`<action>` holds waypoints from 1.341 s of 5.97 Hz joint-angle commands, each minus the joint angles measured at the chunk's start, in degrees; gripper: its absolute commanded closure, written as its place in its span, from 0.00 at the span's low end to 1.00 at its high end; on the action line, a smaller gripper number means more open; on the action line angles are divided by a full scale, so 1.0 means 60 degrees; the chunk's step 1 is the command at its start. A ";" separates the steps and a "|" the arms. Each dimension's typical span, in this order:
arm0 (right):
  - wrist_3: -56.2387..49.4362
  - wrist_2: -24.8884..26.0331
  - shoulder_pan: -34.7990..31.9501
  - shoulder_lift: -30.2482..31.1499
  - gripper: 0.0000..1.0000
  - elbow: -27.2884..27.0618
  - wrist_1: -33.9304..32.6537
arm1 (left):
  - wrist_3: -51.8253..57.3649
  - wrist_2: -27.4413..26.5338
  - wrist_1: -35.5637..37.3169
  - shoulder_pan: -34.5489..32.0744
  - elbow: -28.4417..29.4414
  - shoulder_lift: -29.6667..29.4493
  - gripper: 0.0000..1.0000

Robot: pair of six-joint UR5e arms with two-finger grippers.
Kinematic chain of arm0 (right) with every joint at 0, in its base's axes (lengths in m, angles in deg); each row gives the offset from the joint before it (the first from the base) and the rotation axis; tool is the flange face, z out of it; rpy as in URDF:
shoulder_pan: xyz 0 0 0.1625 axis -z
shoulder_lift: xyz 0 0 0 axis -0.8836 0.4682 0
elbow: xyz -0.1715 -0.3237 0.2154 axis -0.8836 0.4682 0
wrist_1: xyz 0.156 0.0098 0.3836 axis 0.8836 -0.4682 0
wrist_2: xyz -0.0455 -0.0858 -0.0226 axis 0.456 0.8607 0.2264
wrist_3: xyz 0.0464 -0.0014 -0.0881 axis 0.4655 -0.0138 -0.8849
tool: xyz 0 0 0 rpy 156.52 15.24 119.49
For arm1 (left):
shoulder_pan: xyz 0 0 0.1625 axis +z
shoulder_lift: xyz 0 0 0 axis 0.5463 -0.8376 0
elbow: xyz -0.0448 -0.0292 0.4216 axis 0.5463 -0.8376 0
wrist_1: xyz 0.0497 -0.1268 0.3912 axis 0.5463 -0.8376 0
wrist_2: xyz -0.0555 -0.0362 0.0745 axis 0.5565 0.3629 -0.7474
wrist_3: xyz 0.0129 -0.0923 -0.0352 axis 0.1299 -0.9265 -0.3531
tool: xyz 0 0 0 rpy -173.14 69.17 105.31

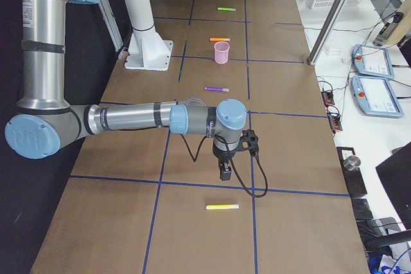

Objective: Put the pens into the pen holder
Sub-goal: 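Move the left gripper down toward the green highlighter, then grasp the green highlighter upright with the left gripper and lift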

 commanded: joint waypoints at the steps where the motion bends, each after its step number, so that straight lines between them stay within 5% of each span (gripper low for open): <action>1: 0.0073 -0.0074 0.0185 0.0049 0.00 0.0053 0.1076 | -0.1337 0.0119 -0.0937 0.1226 0.0111 -0.0056 0.00; 2: 0.0059 -0.0132 0.0347 0.0064 0.00 0.0140 0.1155 | -0.3380 -0.0156 -0.1696 0.2340 0.0214 -0.0084 0.00; 3: 0.0059 -0.0263 0.0363 0.0064 0.00 0.0155 0.1155 | -0.5141 -0.1565 -0.3530 0.2786 0.0838 -0.0026 0.00; 5: 0.0059 -0.0279 0.0363 0.0079 0.00 0.0156 0.1155 | -0.8339 -0.1930 -0.6484 0.4392 0.2071 -0.0069 0.00; 8: 0.0059 -0.0353 0.0363 0.0108 0.00 0.0214 0.1155 | -0.9128 -0.2751 -0.6537 0.5543 0.2250 -0.0449 0.07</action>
